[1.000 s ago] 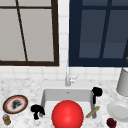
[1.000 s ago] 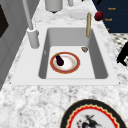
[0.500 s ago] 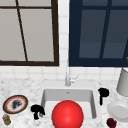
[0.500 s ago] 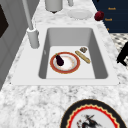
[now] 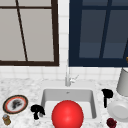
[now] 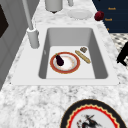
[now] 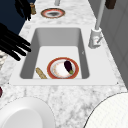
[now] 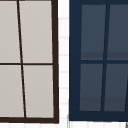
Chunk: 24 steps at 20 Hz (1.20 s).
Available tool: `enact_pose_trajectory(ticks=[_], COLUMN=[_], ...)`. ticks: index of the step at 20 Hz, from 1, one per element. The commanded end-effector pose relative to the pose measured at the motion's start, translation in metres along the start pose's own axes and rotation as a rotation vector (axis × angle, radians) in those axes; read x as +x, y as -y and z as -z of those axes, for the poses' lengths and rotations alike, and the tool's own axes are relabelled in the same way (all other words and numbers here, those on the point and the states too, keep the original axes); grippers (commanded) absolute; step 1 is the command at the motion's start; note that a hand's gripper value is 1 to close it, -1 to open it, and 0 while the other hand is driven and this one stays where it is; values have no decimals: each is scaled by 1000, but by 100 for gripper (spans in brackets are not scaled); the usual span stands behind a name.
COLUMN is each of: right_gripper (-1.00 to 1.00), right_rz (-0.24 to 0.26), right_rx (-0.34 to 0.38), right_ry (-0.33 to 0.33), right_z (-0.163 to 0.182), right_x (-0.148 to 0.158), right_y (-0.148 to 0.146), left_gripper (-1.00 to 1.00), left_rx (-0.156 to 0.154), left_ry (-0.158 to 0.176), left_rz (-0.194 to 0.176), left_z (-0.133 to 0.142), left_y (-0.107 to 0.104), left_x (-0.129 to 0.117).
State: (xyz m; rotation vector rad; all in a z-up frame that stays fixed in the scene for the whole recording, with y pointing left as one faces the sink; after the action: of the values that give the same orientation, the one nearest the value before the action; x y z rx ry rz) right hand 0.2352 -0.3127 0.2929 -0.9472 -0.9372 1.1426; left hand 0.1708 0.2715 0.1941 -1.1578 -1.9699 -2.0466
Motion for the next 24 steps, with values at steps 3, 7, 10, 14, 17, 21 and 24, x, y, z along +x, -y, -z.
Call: enact_pose_trajectory(ticks=[3, 7, 10, 14, 17, 21, 24], right_gripper=[-100, -100, -100, -100, -100, -100, -100], right_rz=[8, -21, -22, -13, -29, -56, -53], right_rx=[55, 88, 66, 63, 48, 42, 97], right_ry=[-41, -43, -47, -44, -60, -8, -19], right_z=[-15, -18, -17, -24, -20, -44, -55], right_x=[-32, -44, -61, -70, -67, -64, -60], right_y=[26, 42, 48, 50, 51, 45, 50], left_gripper=[0, 0, 0, 0, 0, 0, 0], left_rx=[0, 0, 0, 0, 0, 0, 0], left_ry=[0, 0, 0, 0, 0, 0, 0], left_rz=[0, 0, 0, 0, 0, 0, 0], left_z=[0, 0, 0, 0, 0, 0, 0], left_y=[0, 0, 0, 0, 0, 0, 0], left_x=[0, 0, 0, 0, 0, 0, 0])
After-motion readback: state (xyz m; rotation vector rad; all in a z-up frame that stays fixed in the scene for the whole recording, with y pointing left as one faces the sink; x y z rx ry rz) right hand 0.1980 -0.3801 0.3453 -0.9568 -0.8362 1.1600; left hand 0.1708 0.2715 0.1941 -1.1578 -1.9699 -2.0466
